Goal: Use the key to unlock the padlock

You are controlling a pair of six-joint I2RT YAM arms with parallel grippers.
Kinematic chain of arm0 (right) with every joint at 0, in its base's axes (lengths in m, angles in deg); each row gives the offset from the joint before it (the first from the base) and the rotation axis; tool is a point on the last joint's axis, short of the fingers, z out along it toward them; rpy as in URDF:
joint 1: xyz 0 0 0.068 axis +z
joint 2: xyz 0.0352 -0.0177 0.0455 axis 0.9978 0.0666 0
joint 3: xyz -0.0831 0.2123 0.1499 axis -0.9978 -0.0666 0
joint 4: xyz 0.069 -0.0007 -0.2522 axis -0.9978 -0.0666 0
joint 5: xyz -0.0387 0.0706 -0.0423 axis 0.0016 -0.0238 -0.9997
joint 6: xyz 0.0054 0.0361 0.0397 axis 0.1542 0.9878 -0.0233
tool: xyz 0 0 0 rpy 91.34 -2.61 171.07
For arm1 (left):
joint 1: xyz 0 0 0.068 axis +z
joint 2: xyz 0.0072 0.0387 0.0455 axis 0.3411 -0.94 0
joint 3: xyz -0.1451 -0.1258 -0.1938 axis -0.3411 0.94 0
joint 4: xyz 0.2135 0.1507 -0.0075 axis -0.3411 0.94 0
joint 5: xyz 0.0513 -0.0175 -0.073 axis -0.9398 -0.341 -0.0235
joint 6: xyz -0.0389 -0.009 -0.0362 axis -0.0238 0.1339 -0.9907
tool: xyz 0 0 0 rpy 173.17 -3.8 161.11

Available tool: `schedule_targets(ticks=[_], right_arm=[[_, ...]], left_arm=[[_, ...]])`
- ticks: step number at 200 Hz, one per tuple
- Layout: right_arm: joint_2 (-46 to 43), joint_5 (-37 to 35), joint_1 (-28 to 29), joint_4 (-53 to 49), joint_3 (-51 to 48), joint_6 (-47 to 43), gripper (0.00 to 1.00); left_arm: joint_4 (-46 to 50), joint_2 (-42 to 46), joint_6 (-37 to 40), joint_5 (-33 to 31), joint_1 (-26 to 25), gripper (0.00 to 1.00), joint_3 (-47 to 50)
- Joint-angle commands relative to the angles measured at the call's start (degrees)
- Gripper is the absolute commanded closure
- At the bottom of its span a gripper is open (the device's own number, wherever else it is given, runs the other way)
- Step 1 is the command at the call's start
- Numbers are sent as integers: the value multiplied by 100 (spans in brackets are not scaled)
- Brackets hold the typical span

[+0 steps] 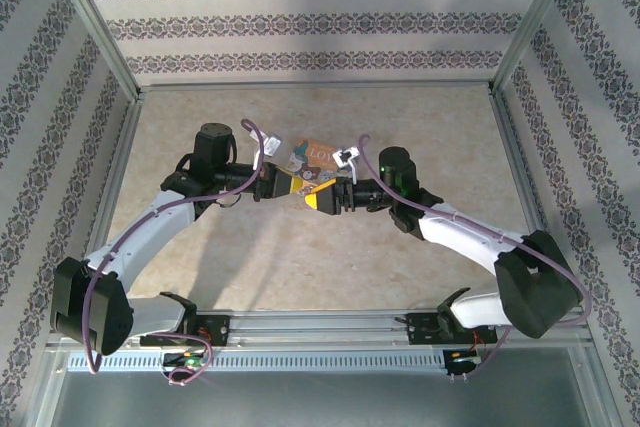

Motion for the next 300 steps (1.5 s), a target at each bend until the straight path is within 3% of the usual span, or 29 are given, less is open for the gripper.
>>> schedule_targets(ticks=[1, 159, 217, 236, 255, 279, 300], right_arm=[[34, 130, 110, 416, 172, 67, 33], [488, 304, 263, 679, 503, 365, 69], [575, 420, 264, 679, 515, 451, 89], [576, 429, 250, 688, 484, 467, 100], [560, 424, 245, 684, 447, 473, 100], [499, 365, 223, 671, 393, 463, 100], [423, 275, 163, 564, 333, 398, 100]], left_arm=[[26, -57, 203, 174, 67, 100, -192], [173, -35, 343, 116, 74, 100, -176], [161, -14, 342, 62, 73, 100, -137], [160, 13, 333, 9, 72, 100, -130], [160, 51, 316, -89, 80, 100, -129], [76, 127, 215, -197, 108, 85, -131], [-58, 225, 34, -334, 173, 64, -124]])
